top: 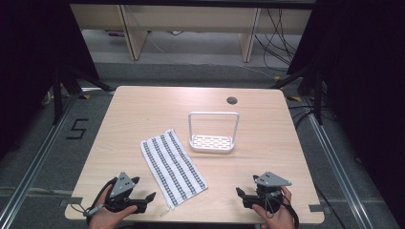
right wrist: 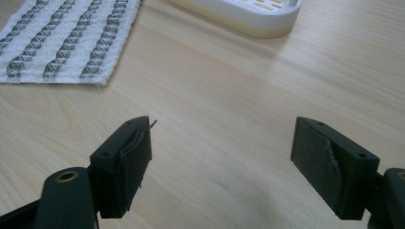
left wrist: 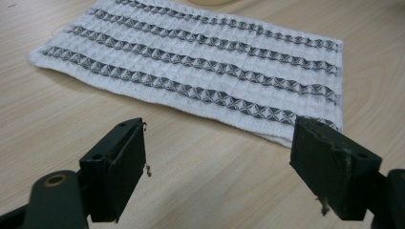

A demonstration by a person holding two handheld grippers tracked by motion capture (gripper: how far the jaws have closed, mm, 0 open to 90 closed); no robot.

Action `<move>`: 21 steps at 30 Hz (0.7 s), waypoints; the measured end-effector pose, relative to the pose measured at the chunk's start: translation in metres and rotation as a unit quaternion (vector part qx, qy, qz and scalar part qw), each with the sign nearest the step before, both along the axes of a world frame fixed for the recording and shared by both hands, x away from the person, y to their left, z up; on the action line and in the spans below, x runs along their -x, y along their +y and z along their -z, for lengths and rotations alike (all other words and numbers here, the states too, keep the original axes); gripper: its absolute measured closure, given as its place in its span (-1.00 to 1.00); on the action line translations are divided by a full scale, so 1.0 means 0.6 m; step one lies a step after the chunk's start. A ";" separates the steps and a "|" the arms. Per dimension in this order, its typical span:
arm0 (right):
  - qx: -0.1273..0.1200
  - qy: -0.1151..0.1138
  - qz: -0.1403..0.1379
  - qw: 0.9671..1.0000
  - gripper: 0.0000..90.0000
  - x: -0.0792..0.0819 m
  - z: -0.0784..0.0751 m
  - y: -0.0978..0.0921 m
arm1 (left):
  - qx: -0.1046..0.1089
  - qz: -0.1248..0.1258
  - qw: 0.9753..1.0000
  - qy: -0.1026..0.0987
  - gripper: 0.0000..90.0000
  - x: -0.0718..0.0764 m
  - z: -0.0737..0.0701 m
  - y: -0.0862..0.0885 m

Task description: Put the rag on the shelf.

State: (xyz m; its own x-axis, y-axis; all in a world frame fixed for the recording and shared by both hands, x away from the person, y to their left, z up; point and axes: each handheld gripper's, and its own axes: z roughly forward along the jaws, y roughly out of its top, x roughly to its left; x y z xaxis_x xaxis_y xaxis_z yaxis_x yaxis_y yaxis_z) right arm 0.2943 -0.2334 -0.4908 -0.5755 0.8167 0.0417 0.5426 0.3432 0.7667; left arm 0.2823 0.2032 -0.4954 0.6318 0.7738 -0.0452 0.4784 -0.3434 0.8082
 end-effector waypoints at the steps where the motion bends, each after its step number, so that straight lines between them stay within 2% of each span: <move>1: 0.002 0.000 -0.002 1.000 -0.48 0.000 0.001 0.000 | 0.001 0.003 1.000 0.001 -0.58 0.000 0.000 0.000; 3: -0.001 0.002 -0.001 1.000 -0.46 0.001 0.001 0.001 | -0.011 0.011 1.000 0.003 -0.58 0.001 -0.001 0.001; 4: -0.003 -0.001 -0.006 1.000 -0.45 -0.001 0.001 0.001 | 0.005 0.004 1.000 0.002 -0.58 0.002 0.001 -0.004; 6: -0.005 0.005 -0.015 1.000 -0.41 -0.001 -0.001 0.001 | 0.001 0.008 1.000 0.001 -0.58 0.003 -0.001 -0.006; 7: -0.005 0.002 -0.021 1.000 -0.40 -0.001 -0.001 0.003 | -0.011 0.017 1.000 0.002 -0.58 0.003 -0.002 -0.004; 8: 0.001 -0.007 -0.016 1.000 -0.39 0.000 -0.002 0.004 | 0.003 0.012 1.000 0.002 -0.58 0.004 0.000 -0.009; 9: 0.000 -0.007 -0.017 1.000 -0.36 0.002 -0.003 0.005 | -0.002 0.015 1.000 0.001 -0.58 0.005 0.000 -0.010; 12: -0.008 -0.007 -0.021 1.000 -0.32 0.003 -0.006 0.010 | 0.005 0.022 1.000 0.003 -0.57 0.007 -0.002 -0.016; 13: -0.012 -0.008 -0.027 1.000 -0.29 0.003 -0.007 0.010 | -0.005 0.033 0.999 0.005 -0.57 0.009 -0.002 -0.018; 15: -0.024 -0.008 -0.033 0.999 -0.26 0.005 -0.009 0.014 | -0.004 0.033 0.999 0.008 -0.57 0.011 -0.002 -0.021; 17: -0.024 -0.013 -0.039 0.999 -0.24 0.004 -0.010 0.017 | 0.001 0.037 0.999 0.010 -0.57 0.013 -0.002 -0.027; 18: -0.021 -0.022 -0.048 0.998 -0.23 0.003 -0.012 0.022 | 0.001 0.042 0.999 0.012 -0.56 0.015 -0.001 -0.032; 20: -0.022 -0.018 -0.047 0.998 -0.22 0.005 -0.013 0.025 | 0.000 0.048 0.999 0.012 -0.56 0.016 0.000 -0.034; 21: -0.027 -0.009 -0.057 0.998 -0.21 0.004 -0.013 0.034 | -0.001 0.048 0.999 0.010 -0.55 0.017 0.001 -0.037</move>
